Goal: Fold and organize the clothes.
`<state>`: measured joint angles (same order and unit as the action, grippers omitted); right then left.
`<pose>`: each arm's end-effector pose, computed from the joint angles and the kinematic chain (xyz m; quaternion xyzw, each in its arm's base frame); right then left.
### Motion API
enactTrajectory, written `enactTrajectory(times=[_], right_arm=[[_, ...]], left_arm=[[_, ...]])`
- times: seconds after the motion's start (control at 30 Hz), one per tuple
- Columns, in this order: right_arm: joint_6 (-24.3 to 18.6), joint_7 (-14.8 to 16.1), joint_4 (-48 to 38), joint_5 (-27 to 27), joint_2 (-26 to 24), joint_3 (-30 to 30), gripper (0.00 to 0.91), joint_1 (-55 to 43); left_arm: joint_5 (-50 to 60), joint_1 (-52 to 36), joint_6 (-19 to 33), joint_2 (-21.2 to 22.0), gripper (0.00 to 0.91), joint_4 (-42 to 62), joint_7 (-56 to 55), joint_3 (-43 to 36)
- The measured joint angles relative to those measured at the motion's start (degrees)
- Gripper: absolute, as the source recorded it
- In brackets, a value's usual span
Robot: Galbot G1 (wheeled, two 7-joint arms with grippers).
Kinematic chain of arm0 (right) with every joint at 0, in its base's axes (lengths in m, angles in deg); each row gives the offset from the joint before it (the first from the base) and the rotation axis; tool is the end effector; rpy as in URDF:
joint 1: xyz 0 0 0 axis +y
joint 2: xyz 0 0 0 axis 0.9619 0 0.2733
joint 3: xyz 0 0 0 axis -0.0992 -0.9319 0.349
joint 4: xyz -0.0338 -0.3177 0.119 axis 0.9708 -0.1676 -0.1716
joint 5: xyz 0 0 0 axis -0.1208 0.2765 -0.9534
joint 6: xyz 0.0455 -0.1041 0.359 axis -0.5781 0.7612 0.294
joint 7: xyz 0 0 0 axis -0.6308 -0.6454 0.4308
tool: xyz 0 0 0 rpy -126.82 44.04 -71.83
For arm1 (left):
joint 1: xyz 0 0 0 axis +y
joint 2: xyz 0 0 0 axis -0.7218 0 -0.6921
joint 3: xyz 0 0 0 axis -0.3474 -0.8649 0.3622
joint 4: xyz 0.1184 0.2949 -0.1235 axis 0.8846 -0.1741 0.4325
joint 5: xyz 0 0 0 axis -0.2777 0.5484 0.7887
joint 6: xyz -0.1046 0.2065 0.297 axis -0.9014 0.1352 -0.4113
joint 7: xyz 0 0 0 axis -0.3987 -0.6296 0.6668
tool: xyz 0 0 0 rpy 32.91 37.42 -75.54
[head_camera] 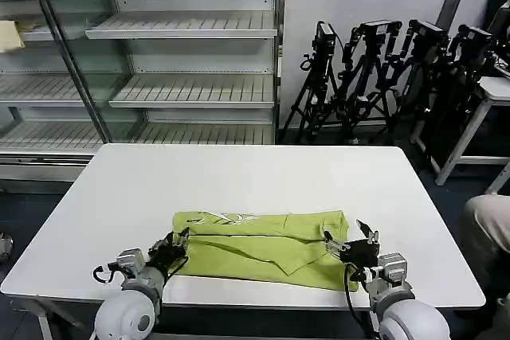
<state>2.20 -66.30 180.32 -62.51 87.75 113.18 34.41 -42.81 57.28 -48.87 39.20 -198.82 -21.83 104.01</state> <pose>0.2509 -0.0273 -0.2114 0.0785 -0.9816 0.0460 0.1677 0.2883 0.0308 -0.2628 -0.0116 -0.9616 0.1074 0.2523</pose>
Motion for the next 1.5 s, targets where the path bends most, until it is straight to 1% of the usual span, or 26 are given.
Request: enactTrajectory(times=[0.27,0.3,0.47,0.6,0.63,0.83,1.0,1.1,1.2,1.3,1.5], right_arm=[[0.00,-0.09,0.02,0.09,-0.14,0.02,0.907,-0.44],[0.00,-0.09,-0.03,0.09,-0.15,0.03,0.907,-0.50],[0.00,-0.09,-0.25,0.14,-0.04,-0.05,0.907,-0.57],[0.00,-0.09,-0.34,0.17,-0.04,-0.23,0.907,-0.74],[0.00,-0.08,-0.41,0.18,0.00,-0.33,0.907,-0.83],[0.00,-0.08,-0.74,0.46,0.39,-0.88,0.907,-1.30],[0.01,-0.08,-0.74,0.61,0.40,-0.70,0.907,-1.34],[0.01,-0.07,-0.72,0.71,0.29,-0.43,0.907,-1.09],[0.01,-0.04,-0.59,0.84,0.34,-0.02,0.907,-0.62],[0.01,-0.03,-0.50,0.95,0.55,0.42,0.907,-0.23],[0.00,-0.02,-0.44,1.19,0.84,1.14,0.907,0.02]], left_arm=[[1.55,-0.66,0.41,-0.73,0.010,1.00,0.38,0.06],[1.96,-0.71,0.49,-0.94,0.020,1.18,0.57,0.31],[4.39,-1.22,0.75,-2.42,0.010,2.28,2.30,2.96],[6.59,-1.69,1.31,-5.08,0.020,3.40,4.58,7.34],[7.18,-1.66,1.50,-5.86,0.010,3.74,5.22,8.56],[10.29,-1.40,2.13,-11.08,0.010,4.80,9.76,16.66],[12.19,-1.58,1.65,-13.14,0.020,3.13,13.13,19.73],[13.17,-2.06,0.96,-13.65,0.020,0.96,14.24,19.51],[13.85,-2.77,0.36,-13.78,0.020,-1.46,14.92,17.55],[14.24,-3.58,-0.03,-13.74,0.020,-3.88,15.00,14.38],[14.77,-4.90,-0.52,-12.79,0.020,-7.54,13.89,5.61]])
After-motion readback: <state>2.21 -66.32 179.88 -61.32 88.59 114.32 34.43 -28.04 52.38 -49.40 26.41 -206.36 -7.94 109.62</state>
